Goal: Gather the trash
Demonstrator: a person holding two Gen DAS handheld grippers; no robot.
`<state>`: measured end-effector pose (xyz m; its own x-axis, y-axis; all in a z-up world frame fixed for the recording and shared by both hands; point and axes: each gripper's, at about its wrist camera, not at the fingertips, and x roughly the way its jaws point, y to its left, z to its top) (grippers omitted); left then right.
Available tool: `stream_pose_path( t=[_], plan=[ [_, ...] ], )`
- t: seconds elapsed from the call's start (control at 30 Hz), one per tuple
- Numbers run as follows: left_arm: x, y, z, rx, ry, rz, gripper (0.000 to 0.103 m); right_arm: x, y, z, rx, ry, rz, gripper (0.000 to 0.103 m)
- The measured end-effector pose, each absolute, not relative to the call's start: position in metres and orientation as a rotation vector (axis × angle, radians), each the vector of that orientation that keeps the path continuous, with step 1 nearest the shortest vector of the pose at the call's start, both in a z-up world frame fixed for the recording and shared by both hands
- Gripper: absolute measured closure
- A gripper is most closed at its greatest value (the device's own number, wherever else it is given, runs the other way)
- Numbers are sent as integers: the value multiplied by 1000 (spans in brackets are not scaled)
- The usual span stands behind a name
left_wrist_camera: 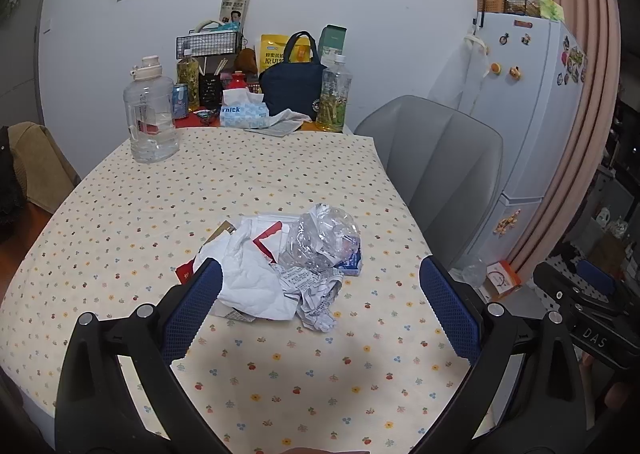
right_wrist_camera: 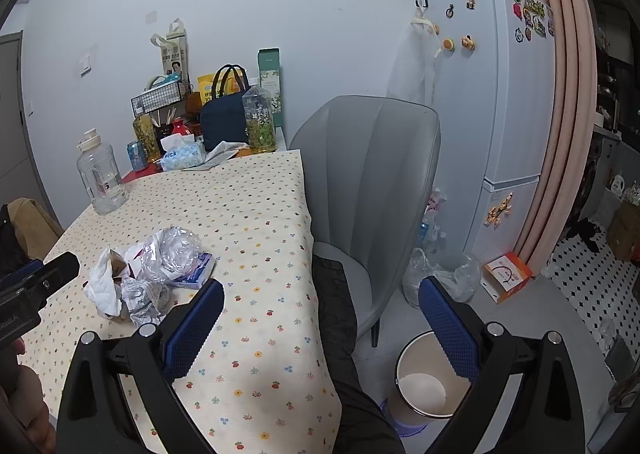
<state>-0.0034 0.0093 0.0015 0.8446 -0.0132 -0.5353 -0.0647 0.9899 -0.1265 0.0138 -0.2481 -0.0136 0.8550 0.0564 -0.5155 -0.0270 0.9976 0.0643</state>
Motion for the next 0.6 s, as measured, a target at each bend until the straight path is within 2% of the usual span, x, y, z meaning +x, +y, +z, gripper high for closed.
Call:
stream_pose_path(
  t=[0.53,0.6],
  plan=[
    [5,47,-12,-193,591,66,5,43,-213,-15,32,577,221,8],
    [7,55,-16,-204,596,78,5,48,-206,-18,38,589,252,11]
  ],
)
